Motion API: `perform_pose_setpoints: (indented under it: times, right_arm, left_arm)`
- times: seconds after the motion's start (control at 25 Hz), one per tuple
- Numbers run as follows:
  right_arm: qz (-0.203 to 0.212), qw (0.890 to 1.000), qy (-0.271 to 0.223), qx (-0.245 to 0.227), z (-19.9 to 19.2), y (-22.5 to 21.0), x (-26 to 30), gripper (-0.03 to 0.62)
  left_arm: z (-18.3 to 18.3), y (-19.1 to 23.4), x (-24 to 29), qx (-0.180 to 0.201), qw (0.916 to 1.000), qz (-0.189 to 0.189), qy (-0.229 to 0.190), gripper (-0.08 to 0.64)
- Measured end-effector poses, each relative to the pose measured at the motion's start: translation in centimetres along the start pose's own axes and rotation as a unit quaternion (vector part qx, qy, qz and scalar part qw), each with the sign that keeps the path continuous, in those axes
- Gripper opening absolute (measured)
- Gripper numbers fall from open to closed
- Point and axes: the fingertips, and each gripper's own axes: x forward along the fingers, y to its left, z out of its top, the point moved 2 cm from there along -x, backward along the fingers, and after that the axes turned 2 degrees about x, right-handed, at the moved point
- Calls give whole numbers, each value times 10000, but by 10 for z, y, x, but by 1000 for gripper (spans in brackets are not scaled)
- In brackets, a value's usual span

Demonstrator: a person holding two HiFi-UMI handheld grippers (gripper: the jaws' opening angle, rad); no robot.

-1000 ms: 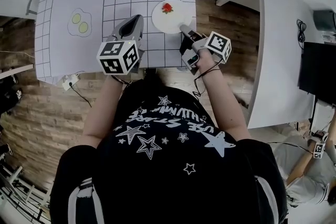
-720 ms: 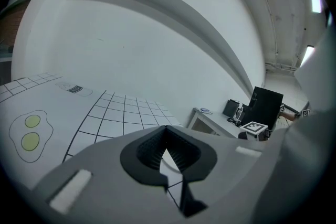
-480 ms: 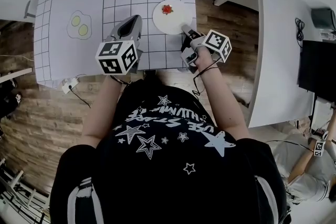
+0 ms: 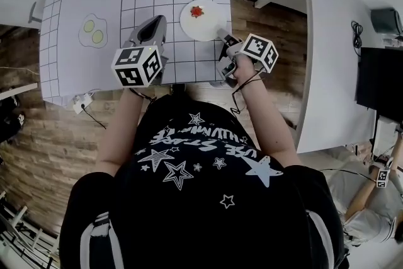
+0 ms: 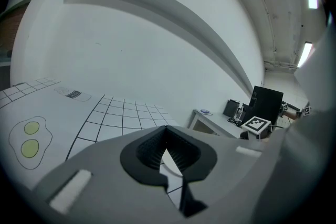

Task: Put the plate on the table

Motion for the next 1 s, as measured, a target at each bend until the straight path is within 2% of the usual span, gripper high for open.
perform_pose_setpoints:
  times: [0.4,0.52,0.72,0.88,1.0]
  right_arm:
    - [223,9996,-26,-170,4,0,-32,83]
    - [423,9980,-99,-452,5,10,-48,83]
    - [850,9947,-140,-569,2,24,-84,83]
    - [1121,9915,-110,-653,-11,28,-115,80]
    - [1340,9869,32,-902,-26,29,-138,67]
  left_arm:
    - [-7,-29,-17,19,9999,104,-79,9]
    - [-11,-43,-27,45,9999,123,-108,9]
    - [-17,-76,-49,123,9996,131,-210,9]
    - [-26,-102,-72,160,9993,189,-282,9]
    - [-33,-121,-92,163,9989,252,-359,9]
